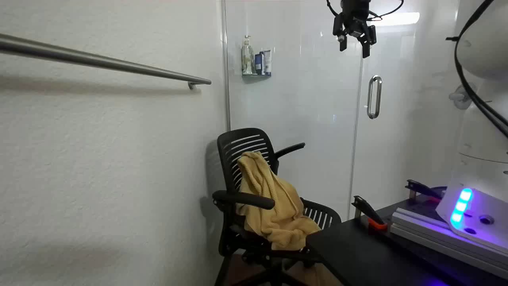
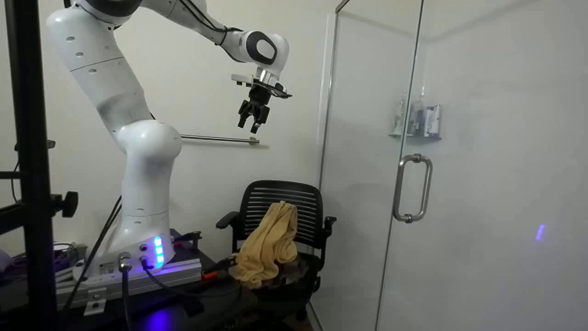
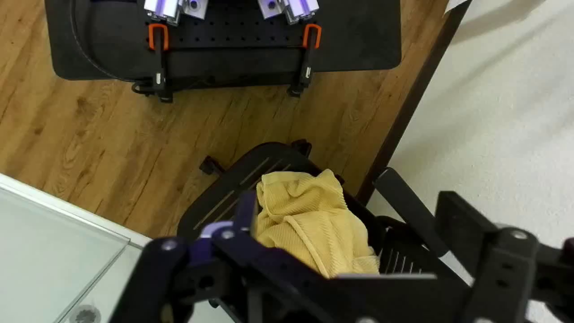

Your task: Open the glass door of the shower.

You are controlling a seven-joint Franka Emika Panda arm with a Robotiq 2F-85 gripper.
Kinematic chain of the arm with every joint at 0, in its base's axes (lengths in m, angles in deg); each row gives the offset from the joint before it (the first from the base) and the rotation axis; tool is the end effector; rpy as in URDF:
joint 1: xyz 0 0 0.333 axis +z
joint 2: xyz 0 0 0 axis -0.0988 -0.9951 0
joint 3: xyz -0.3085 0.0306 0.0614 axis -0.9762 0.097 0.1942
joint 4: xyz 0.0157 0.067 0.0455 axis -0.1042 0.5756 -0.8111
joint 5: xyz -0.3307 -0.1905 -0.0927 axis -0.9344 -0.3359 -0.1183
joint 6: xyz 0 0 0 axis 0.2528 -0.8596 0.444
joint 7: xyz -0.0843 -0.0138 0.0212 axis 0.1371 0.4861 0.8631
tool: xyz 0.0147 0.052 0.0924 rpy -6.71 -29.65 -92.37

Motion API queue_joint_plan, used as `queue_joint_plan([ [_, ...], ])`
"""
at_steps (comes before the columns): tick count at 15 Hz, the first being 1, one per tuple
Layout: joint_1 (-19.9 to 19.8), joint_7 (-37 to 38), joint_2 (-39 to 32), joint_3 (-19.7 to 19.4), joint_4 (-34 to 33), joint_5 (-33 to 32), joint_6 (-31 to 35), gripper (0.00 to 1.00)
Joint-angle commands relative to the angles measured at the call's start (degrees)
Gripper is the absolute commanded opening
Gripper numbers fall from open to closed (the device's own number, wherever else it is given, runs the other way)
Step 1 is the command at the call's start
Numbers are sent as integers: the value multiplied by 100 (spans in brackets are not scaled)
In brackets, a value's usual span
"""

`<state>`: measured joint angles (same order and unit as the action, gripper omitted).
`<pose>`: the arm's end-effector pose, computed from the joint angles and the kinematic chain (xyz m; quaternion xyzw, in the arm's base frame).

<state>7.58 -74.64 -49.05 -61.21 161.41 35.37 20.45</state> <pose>0.3688 -0.0138 0.5349 -0.9894 0.0129 0.1134 0.0899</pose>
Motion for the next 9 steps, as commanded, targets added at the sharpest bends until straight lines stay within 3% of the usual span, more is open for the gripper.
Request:
queue_joint_plan([
  [1, -141, -54, -12, 110, -14, 42, -20, 100],
  [7, -141, -53, -12, 110, -14, 42, -20, 100],
  [8, -324, 207, 165, 163, 163, -204, 639, 100],
  [9, -366, 115, 204, 114, 216, -371, 870, 100],
])
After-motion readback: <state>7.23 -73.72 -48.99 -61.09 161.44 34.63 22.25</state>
